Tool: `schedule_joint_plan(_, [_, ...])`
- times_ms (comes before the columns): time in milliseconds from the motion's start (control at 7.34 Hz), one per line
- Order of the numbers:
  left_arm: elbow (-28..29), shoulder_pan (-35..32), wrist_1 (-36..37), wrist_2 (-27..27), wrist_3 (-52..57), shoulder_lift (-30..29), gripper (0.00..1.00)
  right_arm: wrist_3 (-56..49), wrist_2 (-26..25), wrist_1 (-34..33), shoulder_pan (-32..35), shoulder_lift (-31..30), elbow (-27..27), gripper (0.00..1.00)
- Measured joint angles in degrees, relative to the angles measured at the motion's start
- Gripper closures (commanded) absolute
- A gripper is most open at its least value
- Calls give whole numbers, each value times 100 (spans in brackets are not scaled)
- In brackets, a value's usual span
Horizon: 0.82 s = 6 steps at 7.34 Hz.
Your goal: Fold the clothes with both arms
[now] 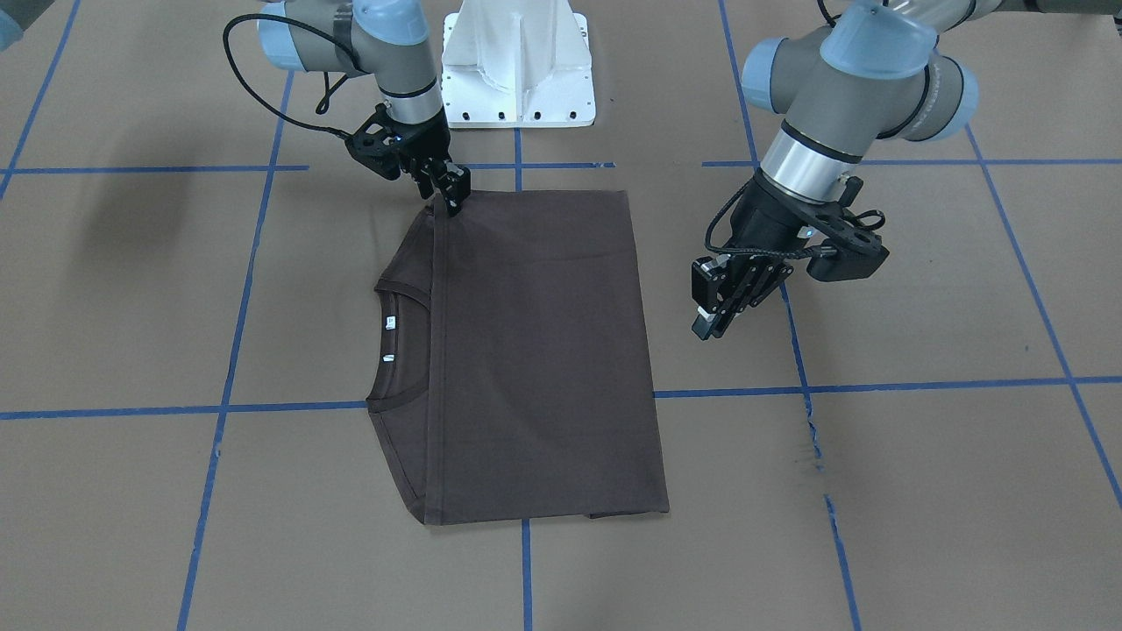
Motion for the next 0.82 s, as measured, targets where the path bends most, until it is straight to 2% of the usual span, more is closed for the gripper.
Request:
schedule_joint_plan(136, [0, 1, 0, 0, 0, -2, 72, -1, 1, 0, -9, -1, -1, 100])
schedule_joint_plan(818, [-80, 7, 91, -8, 0, -15, 72, -25, 10, -2, -8, -11, 27, 100])
